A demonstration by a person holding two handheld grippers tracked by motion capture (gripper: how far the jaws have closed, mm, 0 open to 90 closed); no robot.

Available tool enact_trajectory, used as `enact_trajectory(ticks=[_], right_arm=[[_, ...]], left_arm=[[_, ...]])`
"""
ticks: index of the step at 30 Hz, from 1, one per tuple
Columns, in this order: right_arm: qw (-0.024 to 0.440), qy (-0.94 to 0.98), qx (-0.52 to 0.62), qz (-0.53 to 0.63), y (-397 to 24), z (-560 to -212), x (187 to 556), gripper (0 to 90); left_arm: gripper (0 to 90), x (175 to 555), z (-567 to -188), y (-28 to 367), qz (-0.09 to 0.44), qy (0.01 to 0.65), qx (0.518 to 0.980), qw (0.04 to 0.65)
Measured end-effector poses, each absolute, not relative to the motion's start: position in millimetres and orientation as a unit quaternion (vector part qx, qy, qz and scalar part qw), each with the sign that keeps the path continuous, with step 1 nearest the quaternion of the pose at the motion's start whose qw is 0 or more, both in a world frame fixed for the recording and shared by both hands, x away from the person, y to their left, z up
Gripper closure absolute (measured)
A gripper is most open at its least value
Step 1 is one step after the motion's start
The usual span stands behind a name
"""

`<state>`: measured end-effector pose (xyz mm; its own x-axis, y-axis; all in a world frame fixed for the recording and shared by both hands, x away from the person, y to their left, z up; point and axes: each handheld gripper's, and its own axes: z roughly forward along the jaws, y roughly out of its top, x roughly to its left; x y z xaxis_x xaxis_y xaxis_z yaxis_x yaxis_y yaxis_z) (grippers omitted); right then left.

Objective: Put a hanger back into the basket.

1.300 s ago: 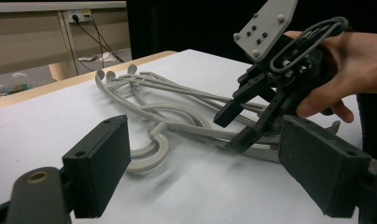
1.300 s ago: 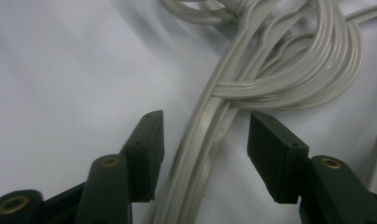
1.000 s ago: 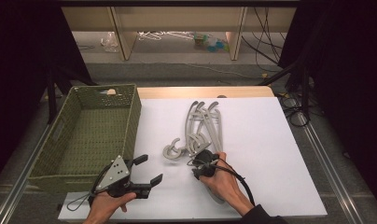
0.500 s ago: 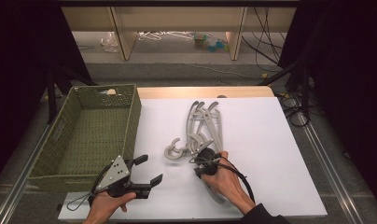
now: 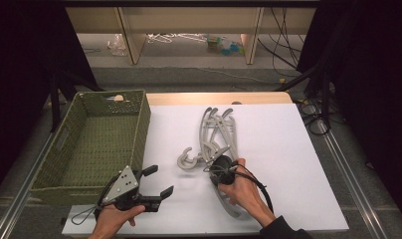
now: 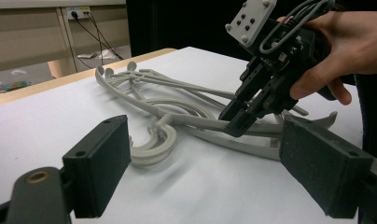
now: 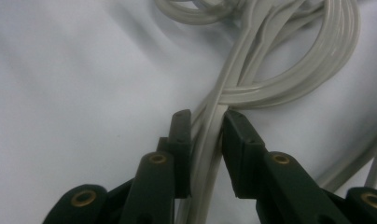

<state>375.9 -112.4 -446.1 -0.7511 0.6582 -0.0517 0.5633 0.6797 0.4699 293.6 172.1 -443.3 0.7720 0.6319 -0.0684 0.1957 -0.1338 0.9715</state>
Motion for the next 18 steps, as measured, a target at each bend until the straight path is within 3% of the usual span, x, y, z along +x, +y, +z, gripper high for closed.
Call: enact_trajectory(ticks=[8,18], right_arm=[[0.1,0.906,0.337,0.235,-128,-428,375,81.6],[0.079,0.913,0.31,0.253,-161,-406,373,82.1]], left_arm=[[16.5,293,-443,172,0.181,0.292,0.725,0.597],[16.7,293,-443,172,0.182,0.29,0.728,0.595]])
